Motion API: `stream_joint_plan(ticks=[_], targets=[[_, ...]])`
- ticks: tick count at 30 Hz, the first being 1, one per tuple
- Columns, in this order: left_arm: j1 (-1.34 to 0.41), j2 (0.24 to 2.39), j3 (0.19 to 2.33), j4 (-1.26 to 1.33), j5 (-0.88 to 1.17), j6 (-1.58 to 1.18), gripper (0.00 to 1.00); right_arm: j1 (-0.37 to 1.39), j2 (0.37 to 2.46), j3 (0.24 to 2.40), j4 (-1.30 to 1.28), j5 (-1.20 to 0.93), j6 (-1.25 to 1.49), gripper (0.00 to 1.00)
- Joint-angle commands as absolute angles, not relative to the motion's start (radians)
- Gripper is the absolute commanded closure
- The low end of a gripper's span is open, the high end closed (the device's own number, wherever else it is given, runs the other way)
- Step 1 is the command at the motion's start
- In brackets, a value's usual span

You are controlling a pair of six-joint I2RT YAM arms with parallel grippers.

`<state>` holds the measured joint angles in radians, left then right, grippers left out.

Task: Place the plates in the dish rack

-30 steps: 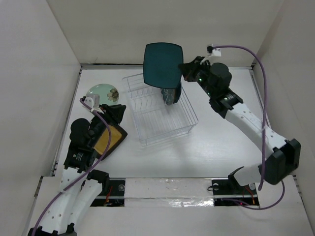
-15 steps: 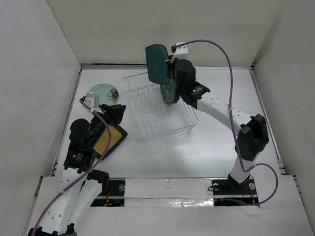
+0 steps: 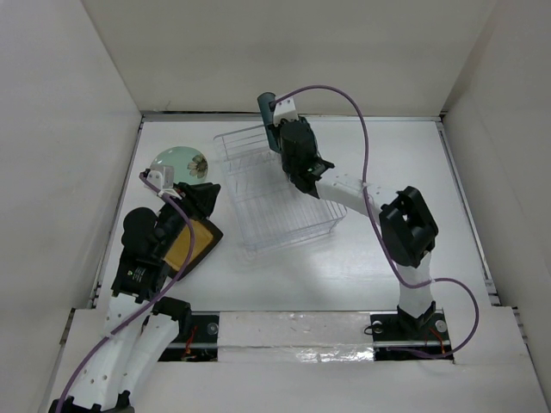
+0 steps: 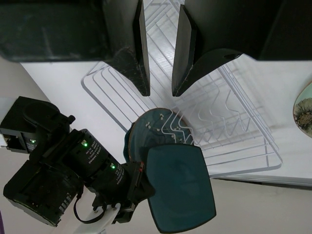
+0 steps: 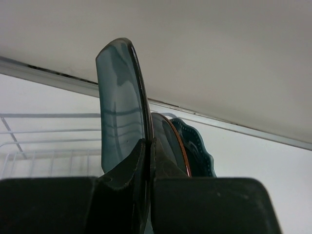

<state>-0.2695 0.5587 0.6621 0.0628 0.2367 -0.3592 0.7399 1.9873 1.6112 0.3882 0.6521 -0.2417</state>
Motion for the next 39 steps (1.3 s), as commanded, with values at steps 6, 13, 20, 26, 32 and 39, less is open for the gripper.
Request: stream_joint_plan(ticks=[6,13,20,26,32,39], targets=[[-0.276,0.557,0.686,0.110,0.262,-0.353,0.78,0.746,1.962,1.683,0.782,0.745,-0.364,1.00],[-0.276,0.558,0.686,0.109,0.262,-0.351,0.78,0.755,1.878,1.723,0.571,0.672,-0.313,1.00],[-0.276,0.561,0.684,0.115,0.272,-0.354,0.78,0.773,1.760,1.818,0.187,0.646,-0.239,1.00],[-0.276,0.560,0.684,0.115,0.267,-0.356,0.78,0.773,1.765,1.975,-0.124,0.624,-0.206,1.00],[-0.276,0.558,0.681,0.117,0.267,-0.356,0.78,0.773,1.801,2.042,-0.299,0.627,-0.180,1.00],[-0.276,0.557,0.681,0.115,0.270,-0.356,0.78,0.746,1.838,2.068,-0.423,0.594,-0.141,1.00]])
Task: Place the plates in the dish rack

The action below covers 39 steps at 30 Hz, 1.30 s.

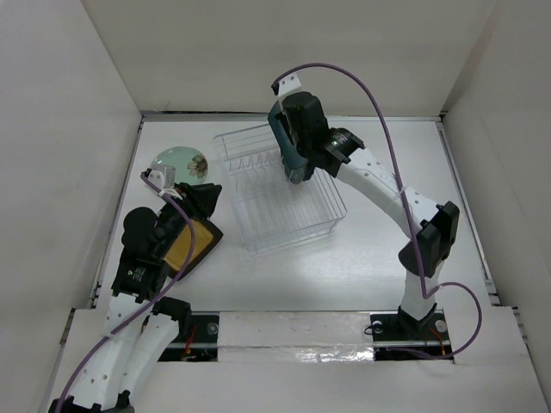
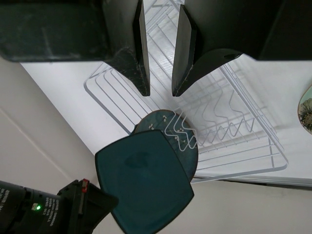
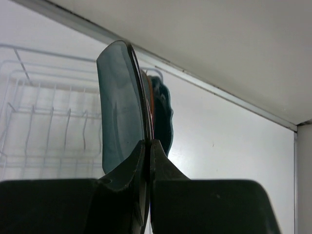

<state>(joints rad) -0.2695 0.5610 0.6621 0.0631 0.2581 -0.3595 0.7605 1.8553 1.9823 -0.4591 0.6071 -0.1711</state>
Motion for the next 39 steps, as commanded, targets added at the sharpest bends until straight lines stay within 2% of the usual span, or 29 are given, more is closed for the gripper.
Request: stream_joint_plan(ticks=[1,7,23,33,39], targets=[[-0.276,0.557,0.681,0.115,0.270,-0.357,0.78,0.746,1.851,2.071,-0.436,0.586,-0.138,1.00],[-0.276,0.560,0.681,0.115,0.268,-0.357,0.78,0.727,1.911,2.126,-0.511,0.557,-0.112,1.00],[-0.276,0.561,0.683,0.117,0.273,-0.357,0.78,0.709,2.014,2.189,-0.558,0.637,-0.043,1.00],[-0.276,0.563,0.681,0.117,0.275,-0.359,0.78,0.741,2.032,2.149,-0.607,0.768,0.098,1.00],[-0.276,0.557,0.681,0.117,0.275,-0.359,0.78,0.732,2.078,2.187,-0.644,0.709,0.104,1.00]])
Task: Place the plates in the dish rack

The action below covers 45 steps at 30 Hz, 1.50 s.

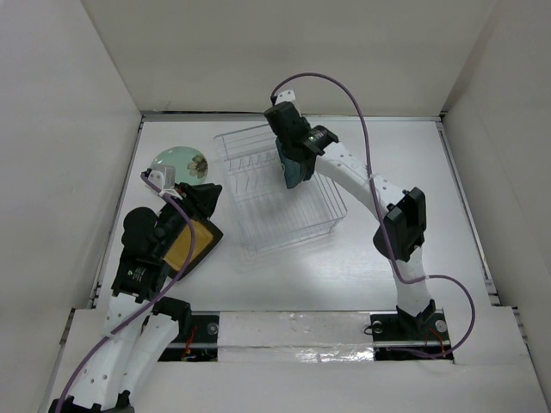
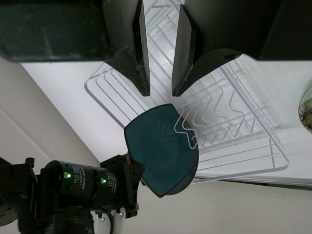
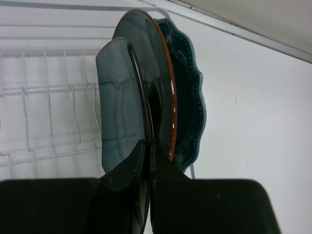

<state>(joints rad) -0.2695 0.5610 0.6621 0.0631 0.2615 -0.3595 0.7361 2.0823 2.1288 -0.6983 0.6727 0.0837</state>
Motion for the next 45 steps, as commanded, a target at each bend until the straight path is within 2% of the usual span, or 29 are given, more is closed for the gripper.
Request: stream_joint_plan(ticks=[1,10,11,12,14,15,18,25,30,32,33,34,35,36,37,39,40,41,45], targets=[[-0.276,0.555,0.683,0.117,0.275,-0.359,0.78,0.732,2.101,2.201,-0.669,0.698,0.104,1.00],[-0.276,0.558,0.683,0.117,0.275,-0.359,0.78,0.713,2.181,2.266,-0.675,0.647,0.091,0.98],[-0.276,0.558,0.681,0.117,0.275,-0.359,0.78,0.713,2.184,2.269,-0.672,0.653,0.089,0.93],[-0.276,0.558,0.683,0.117,0.273,-0.359,0.78,0.713,2.187,2.269,-0.664,0.653,0.087,0.81],[-0.276,0.560,0.683,0.117,0.272,-0.357,0.78,0.713,2.184,2.264,-0.646,0.655,0.086,0.69],[-0.276,0.561,0.681,0.115,0.272,-0.356,0.78,0.713,2.181,2.264,-0.640,0.653,0.083,0.58],[-0.276,0.560,0.681,0.115,0.268,-0.357,0.78,0.713,2.177,2.266,-0.614,0.647,0.072,0.47],[-0.276,0.561,0.681,0.114,0.256,-0.356,0.78,0.713,2.119,2.234,-0.560,0.632,0.066,0.46],[-0.276,0.574,0.681,0.114,0.242,-0.359,0.79,0.767,1.930,2.027,-0.430,0.568,0.057,0.37],[-0.276,0.586,0.681,0.114,0.223,-0.368,0.80,0.810,1.869,1.952,-0.356,0.549,0.055,0.37],[-0.276,0.592,0.681,0.114,0.215,-0.374,0.83,0.827,1.799,1.904,-0.324,0.545,0.057,0.37],[-0.265,0.604,0.680,0.115,0.193,-0.382,0.90,0.844,1.757,1.791,-0.249,0.538,0.057,0.42],[-0.255,0.609,0.678,0.121,0.189,-0.409,0.96,0.862,1.714,1.723,-0.206,0.535,0.061,0.57],[-0.239,0.618,0.672,0.127,0.187,-0.425,1.00,0.892,1.622,1.653,-0.157,0.522,0.084,0.95],[-0.226,0.639,0.670,0.141,0.186,-0.442,1.00,0.903,1.574,1.509,-0.068,0.502,0.101,1.00],[-0.216,0.696,0.684,0.141,0.163,-0.488,1.00,0.922,1.446,1.305,0.054,0.421,0.161,1.00],[-0.206,0.721,0.695,0.134,0.160,-0.488,1.00,0.933,1.410,1.304,0.086,0.404,0.181,1.00],[-0.184,0.742,0.716,0.127,0.160,-0.514,1.00,0.933,1.376,1.192,0.107,0.385,0.198,1.00],[-0.100,0.853,0.735,0.161,0.135,-0.584,1.00,0.942,1.229,0.959,0.198,0.364,0.274,1.00]])
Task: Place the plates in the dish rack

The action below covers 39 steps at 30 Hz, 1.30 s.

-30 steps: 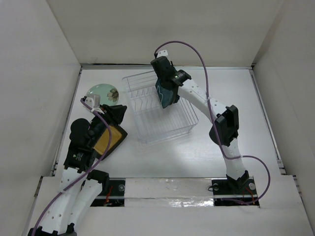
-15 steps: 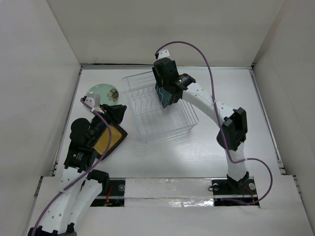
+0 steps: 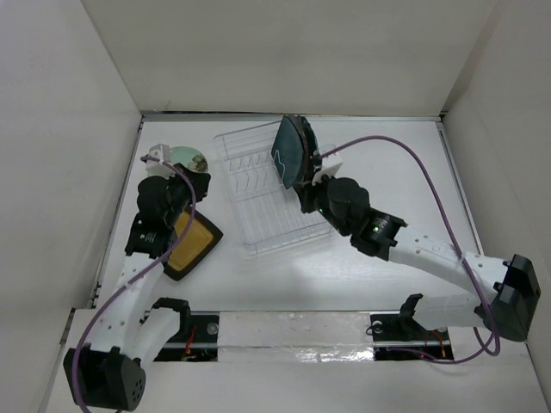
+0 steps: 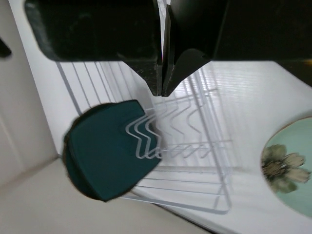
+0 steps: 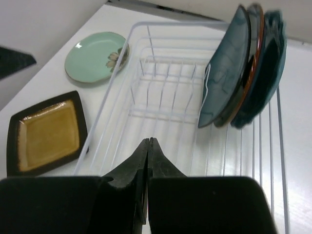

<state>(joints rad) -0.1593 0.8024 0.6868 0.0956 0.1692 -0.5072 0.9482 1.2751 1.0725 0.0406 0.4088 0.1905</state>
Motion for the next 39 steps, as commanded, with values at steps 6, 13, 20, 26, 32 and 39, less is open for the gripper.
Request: stream_joint_plan(ticks=[6,13,20,26,32,39], targets=[[0.087,1.075,0.761,0.189,0.169,-0.641,0.75,0.922,1.077,0.795,0.212,0.325,0.320,0.76],[0.325,1.311,0.750,0.268,0.252,-0.700,0.52,0.858,0.976,0.689,0.245,0.259,0.365,0.58],[0.397,1.548,0.856,0.262,0.210,-0.675,0.51,0.815,0.939,0.664,0.244,0.175,0.390,0.57],[0.397,1.732,0.940,0.308,0.264,-0.704,0.51,0.793,0.937,0.658,0.245,0.152,0.393,0.57],[0.397,1.867,0.991,0.350,0.307,-0.739,0.53,0.784,0.965,0.664,0.248,0.147,0.393,0.57],[0.397,1.910,0.993,0.413,0.331,-0.796,0.66,0.784,0.973,0.672,0.247,0.164,0.391,0.57]])
